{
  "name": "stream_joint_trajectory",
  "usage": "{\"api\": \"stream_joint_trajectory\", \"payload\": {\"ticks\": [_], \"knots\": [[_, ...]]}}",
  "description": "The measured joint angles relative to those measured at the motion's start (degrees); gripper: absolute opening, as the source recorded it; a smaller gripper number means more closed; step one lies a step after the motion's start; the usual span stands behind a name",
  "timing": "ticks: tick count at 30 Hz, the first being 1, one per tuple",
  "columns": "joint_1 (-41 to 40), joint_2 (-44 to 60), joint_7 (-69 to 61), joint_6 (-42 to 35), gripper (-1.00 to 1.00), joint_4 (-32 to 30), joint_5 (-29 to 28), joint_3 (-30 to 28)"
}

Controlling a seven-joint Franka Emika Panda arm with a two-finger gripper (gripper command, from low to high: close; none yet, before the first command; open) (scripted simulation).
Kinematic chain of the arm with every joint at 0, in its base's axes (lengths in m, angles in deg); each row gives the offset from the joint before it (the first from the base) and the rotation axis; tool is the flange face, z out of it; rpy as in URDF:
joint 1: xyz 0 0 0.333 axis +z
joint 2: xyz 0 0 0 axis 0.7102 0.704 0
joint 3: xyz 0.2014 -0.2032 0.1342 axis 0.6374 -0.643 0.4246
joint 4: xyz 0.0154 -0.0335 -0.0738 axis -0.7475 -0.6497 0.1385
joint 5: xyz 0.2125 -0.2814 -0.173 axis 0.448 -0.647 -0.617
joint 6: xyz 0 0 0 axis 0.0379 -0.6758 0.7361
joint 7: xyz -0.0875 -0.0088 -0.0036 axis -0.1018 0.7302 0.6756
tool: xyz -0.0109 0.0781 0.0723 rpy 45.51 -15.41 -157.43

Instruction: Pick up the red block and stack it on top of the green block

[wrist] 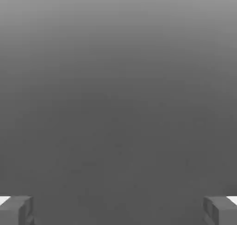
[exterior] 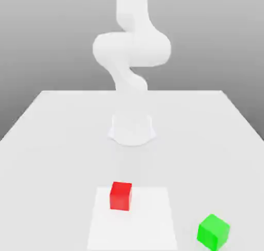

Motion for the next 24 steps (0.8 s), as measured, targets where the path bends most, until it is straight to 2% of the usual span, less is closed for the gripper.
{"api": "stream_joint_trajectory", "payload": {"ticks": [17, 24], "knots": [[-1.8, 36.4, 2.7, 24.0, 0.0, -25.8, 0.0, -1.7], [-2.4, 51.2, 2.1, 36.1, 0.0, -26.1, 1.1, -1.1]]}}
